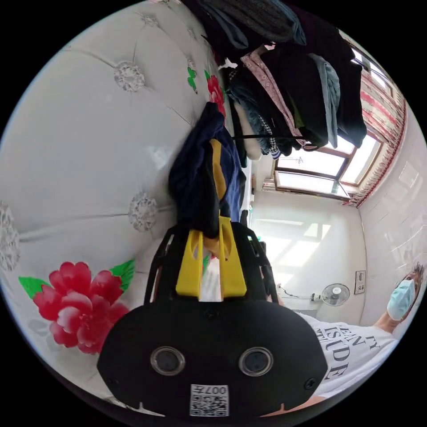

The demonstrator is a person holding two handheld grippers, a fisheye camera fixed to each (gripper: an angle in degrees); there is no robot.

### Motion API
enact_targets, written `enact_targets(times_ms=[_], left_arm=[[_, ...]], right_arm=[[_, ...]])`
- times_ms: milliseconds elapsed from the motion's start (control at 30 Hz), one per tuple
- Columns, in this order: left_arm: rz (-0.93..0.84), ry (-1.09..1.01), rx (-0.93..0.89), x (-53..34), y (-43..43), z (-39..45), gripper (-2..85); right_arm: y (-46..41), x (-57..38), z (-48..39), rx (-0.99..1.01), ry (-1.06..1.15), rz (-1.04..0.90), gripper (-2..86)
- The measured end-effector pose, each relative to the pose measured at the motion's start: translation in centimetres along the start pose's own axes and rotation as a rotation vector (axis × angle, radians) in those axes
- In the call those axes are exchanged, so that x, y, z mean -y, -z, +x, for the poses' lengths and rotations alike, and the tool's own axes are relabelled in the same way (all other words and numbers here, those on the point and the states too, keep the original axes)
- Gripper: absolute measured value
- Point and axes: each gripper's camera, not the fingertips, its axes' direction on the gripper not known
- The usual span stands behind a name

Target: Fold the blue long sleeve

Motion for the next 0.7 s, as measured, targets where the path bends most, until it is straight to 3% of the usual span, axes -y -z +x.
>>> enact_targets(times_ms=[233, 433, 567, 700], left_arm=[[0.062, -0.2, -0.233, -0.7, 9.0, 9.2, 4.7], [0.287, -0.432, -0.269, 2.1, 27.0, 17.7, 4.7], [0.477, -0.609, -0.107, -0.3, 41.5, 23.0, 4.8], [0.621, -0.505, 0.236, -4.0, 49.9, 19.7, 4.9]], right_arm=[[-1.9, -4.3, -13.3, 0.135, 0.258, 0.042, 7.9], [-11.9, -3.0, -29.3, 0.275, 0.527, -0.05, 7.1], [-23.3, -5.0, -41.6, 0.358, 0.717, -0.14, 7.0], [-34.4, -7.9, -47.4, 0.305, 0.786, -0.24, 6.9]])
